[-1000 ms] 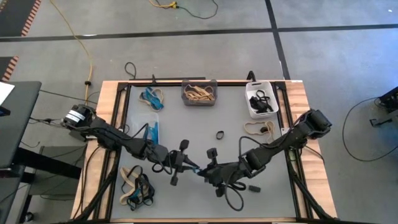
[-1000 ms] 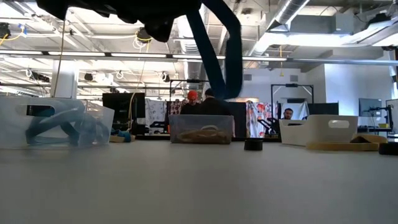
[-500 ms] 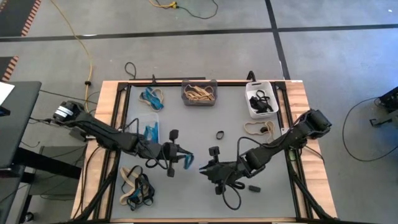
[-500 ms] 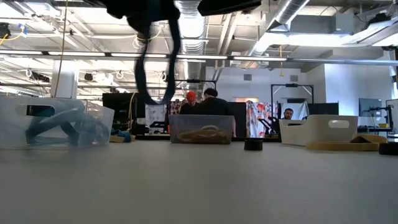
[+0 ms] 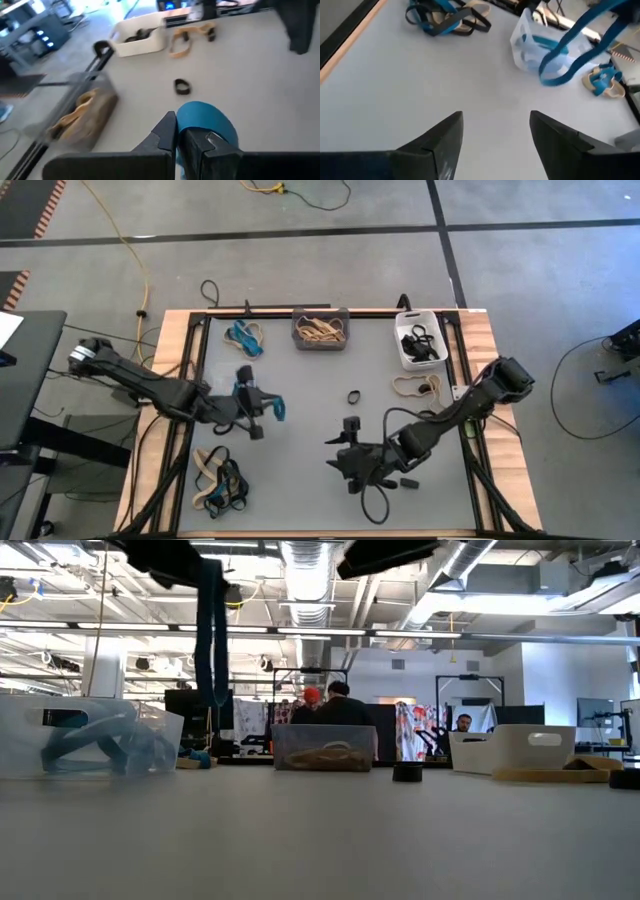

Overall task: Sort rubber bands into baskets
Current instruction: Put the blue rubber band into the transparent bin

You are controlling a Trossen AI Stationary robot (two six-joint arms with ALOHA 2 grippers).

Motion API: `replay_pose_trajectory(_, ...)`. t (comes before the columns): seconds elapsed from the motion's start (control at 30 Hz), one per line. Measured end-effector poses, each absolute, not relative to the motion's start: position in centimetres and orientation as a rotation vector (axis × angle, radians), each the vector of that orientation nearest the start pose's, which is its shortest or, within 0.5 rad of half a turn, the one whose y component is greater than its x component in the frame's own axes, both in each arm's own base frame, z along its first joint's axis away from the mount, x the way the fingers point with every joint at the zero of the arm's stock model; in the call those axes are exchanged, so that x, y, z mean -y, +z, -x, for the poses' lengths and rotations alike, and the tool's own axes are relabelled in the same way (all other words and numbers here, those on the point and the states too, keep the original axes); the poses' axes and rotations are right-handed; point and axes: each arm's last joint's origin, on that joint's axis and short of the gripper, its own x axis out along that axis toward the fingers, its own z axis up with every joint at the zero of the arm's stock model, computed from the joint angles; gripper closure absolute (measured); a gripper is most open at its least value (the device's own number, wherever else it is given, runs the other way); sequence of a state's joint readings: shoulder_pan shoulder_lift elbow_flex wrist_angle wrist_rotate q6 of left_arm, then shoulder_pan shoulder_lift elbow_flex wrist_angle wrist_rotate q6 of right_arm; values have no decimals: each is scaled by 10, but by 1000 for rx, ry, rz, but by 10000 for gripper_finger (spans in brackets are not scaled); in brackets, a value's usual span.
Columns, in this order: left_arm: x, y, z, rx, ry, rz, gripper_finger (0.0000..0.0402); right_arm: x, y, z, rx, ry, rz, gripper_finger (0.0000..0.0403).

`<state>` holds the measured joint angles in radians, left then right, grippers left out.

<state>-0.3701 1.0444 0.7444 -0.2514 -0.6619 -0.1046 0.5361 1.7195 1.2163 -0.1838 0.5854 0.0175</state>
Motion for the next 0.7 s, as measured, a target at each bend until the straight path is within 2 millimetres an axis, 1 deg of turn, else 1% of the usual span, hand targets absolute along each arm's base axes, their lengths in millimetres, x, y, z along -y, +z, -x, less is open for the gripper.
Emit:
replay_pose_trajectory(0.2, 47, 282, -175, -467, 411, -106, 401, -185, 236, -320, -634, -45, 331, 143)
replay_pose_trajectory(0.3, 41, 284, -161, -484, 429, -83, 401, -188, 234, -317, -648, -39, 329, 143)
replay_pose_trajectory(0.4, 36, 282, -146, -534, 454, -53, 401, -192, 234, -314, -653, -30, 332, 143)
replay_pose_trajectory(0.5, 30, 276, -134, -594, 517, -32, 401, -194, 234, -312, -651, -22, 335, 143)
replay_pose_trajectory(0.7, 23, 265, -117, -706, 639, -16, 401, -195, 234, -312, -650, -22, 331, 143)
